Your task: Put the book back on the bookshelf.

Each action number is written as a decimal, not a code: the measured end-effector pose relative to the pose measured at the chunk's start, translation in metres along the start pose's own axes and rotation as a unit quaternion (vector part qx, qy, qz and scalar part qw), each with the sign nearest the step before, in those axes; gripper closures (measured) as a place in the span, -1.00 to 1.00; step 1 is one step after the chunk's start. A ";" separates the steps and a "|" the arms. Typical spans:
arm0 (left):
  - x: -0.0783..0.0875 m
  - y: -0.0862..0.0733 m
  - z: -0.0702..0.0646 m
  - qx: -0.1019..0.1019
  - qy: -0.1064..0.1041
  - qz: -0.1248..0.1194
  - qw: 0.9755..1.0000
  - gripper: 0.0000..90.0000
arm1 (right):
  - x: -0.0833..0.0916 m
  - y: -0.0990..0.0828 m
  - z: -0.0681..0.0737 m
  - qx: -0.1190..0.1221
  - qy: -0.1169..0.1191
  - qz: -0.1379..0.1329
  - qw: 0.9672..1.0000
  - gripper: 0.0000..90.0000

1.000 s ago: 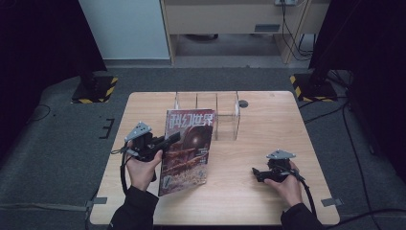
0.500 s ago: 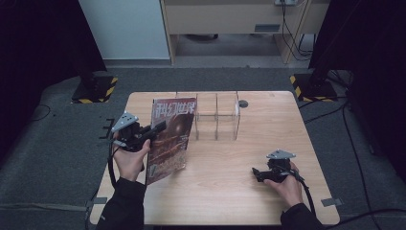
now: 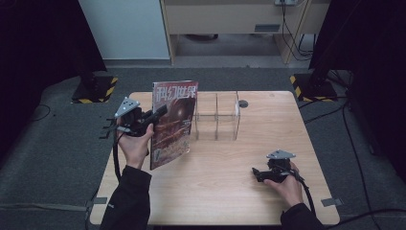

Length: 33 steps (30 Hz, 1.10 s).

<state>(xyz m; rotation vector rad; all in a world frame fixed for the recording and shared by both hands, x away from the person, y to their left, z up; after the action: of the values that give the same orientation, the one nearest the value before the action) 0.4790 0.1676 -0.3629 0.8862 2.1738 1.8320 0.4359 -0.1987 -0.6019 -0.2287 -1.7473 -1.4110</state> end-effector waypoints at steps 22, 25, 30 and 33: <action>-0.054 -0.003 0.031 0.008 0.050 -0.033 0.998 0.86 | 0.000 0.000 0.000 0.001 0.001 0.000 1.000 -0.88; -0.059 -0.006 0.033 0.015 0.052 -0.039 0.998 0.86 | 0.000 0.000 0.000 0.001 0.000 -0.002 1.000 -0.89; -0.064 -0.009 0.034 0.017 0.052 -0.054 0.997 0.86 | 0.000 0.000 0.000 0.001 0.000 -0.001 1.000 -0.89; -0.064 -0.012 0.031 0.006 0.049 -0.052 0.997 0.85 | 0.000 0.000 0.000 0.001 0.000 -0.001 1.000 -0.89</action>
<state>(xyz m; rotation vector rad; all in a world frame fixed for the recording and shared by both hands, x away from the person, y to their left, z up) 0.5425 0.1587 -0.3968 0.6856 2.2446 1.8523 0.4363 -0.1987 -0.6020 -0.2255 -1.7493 -1.4093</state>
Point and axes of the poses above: each handheld gripper's, and its own axes: x roughly backward along the jaws, y roughly out of its top, z roughly to its left, the point moved 9 cm from there along -x, roughly forward along the jaws
